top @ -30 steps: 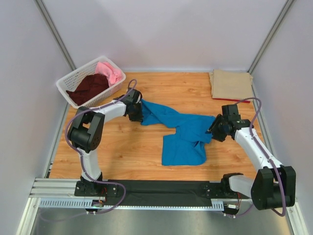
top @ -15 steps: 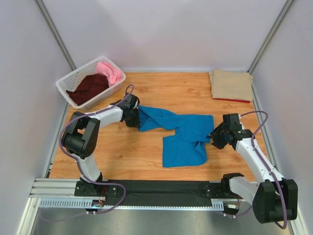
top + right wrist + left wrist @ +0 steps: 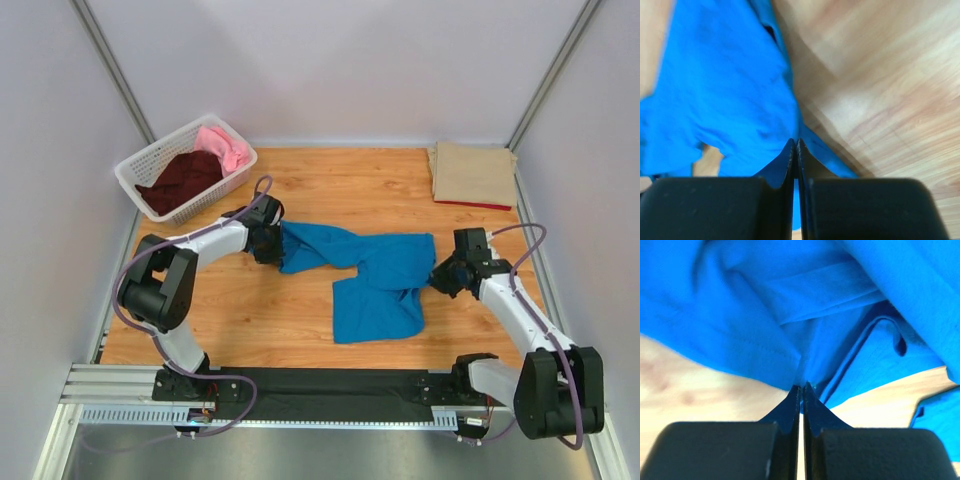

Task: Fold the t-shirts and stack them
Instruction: Flatten the tshirt out

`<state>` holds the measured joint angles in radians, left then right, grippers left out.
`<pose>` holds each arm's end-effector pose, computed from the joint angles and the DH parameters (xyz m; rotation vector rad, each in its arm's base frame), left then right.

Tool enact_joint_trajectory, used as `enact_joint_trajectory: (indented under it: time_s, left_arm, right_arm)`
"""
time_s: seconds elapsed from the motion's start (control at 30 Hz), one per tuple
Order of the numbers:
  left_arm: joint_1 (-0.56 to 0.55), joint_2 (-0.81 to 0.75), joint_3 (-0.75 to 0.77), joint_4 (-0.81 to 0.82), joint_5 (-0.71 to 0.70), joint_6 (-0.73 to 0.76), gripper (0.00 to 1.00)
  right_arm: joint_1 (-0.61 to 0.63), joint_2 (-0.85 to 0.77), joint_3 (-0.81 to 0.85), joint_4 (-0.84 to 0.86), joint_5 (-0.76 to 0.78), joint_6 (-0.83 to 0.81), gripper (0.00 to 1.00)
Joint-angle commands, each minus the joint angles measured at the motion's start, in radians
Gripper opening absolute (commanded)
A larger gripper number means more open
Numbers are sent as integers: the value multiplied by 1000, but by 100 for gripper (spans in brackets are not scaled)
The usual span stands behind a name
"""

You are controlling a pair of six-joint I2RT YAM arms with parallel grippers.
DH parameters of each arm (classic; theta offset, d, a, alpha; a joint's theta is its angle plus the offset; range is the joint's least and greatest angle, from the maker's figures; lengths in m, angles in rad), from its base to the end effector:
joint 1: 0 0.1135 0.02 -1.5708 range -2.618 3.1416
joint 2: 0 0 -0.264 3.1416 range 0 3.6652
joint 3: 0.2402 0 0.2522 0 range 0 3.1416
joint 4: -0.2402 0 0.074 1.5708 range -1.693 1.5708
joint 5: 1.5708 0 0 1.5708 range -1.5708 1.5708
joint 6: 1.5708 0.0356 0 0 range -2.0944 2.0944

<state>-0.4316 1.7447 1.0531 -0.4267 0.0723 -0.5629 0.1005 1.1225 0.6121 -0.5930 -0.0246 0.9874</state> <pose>0.3082 -0.1448 0.1650 -0.1576 2.7472 -0.3896 0.1969 0.0207 0.1863 1.1645 2.4703 0.3652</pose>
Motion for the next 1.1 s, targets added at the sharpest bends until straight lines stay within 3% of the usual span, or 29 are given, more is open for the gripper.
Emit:
enact_joint_trajectory:
  time_s: [0.0,0.17,0.37,0.53,0.77,0.87,1.07]
  left_arm:
    - [-1,-112,42,-138,-119,9,0]
    - [1,-235,32,-271,-230,9,0]
    - [-1,-290,-36,-378,-319,-2,0]
    - [-1,-410,-73,-417,-387,-28,26]
    - [1,-562,-123,-215,-186,-8,58]
    - [17,-530,-142,-178,-158,-50,59]
    - [117,-413,-209,-57,-20,-124,52]
  right_arm:
    - [-24,-56,182,-57,159,-99,0]
    - [-28,-159,366,-197,282,-194,0]
    - [-30,-202,387,-214,261,-225,0]
    - [-28,-213,382,-180,181,-228,0]
    - [-28,-234,364,-166,106,-227,0]
    - [-28,-254,356,-159,81,-227,0]
    - [-30,-277,315,-145,38,-230,0]
